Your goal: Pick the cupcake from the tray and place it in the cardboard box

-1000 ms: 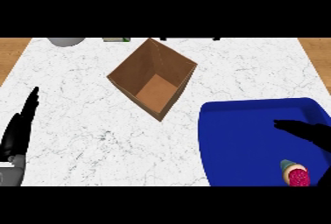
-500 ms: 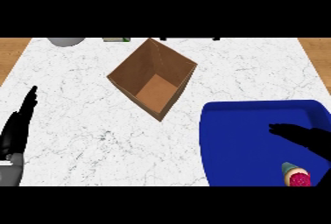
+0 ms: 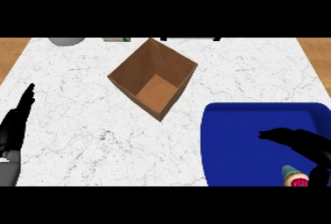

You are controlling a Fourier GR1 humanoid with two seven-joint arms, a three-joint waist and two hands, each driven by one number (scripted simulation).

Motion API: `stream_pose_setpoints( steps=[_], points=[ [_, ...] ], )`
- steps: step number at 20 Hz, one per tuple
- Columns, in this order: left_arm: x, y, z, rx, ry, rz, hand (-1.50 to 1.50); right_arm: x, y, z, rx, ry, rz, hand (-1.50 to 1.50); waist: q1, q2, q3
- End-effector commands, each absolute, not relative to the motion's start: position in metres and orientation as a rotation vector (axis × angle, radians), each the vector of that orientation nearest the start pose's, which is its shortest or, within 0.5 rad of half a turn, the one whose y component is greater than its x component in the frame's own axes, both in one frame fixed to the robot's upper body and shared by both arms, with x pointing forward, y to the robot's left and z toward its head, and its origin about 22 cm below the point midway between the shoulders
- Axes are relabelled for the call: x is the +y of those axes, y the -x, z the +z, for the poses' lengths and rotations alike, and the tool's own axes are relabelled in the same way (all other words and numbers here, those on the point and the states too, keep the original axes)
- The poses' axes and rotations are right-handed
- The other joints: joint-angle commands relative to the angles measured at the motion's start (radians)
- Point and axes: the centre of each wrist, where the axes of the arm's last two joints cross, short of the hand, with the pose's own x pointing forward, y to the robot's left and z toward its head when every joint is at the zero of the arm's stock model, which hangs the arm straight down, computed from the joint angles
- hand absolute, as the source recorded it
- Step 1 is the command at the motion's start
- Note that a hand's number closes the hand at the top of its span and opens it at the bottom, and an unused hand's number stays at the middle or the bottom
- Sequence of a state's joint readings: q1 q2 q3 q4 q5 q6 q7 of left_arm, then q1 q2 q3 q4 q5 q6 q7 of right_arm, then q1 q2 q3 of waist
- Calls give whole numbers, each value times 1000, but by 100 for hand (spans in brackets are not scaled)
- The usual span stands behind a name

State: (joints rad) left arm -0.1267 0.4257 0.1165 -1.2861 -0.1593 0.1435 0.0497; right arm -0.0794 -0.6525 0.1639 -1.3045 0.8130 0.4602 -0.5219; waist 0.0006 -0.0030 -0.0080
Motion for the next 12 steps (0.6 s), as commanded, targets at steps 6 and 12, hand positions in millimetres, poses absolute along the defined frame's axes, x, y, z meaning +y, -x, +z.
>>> stream_pose_setpoints(
  steps=[6,12],
  points=[
    [356,-265,14,-1360,-645,-185,0,-371,-244,-2,-1319,461,1548,150,-1,2,8],
    [345,-262,18,-1371,-615,-221,0,-350,-299,8,-1388,606,1441,150,15,4,9]
  ],
)
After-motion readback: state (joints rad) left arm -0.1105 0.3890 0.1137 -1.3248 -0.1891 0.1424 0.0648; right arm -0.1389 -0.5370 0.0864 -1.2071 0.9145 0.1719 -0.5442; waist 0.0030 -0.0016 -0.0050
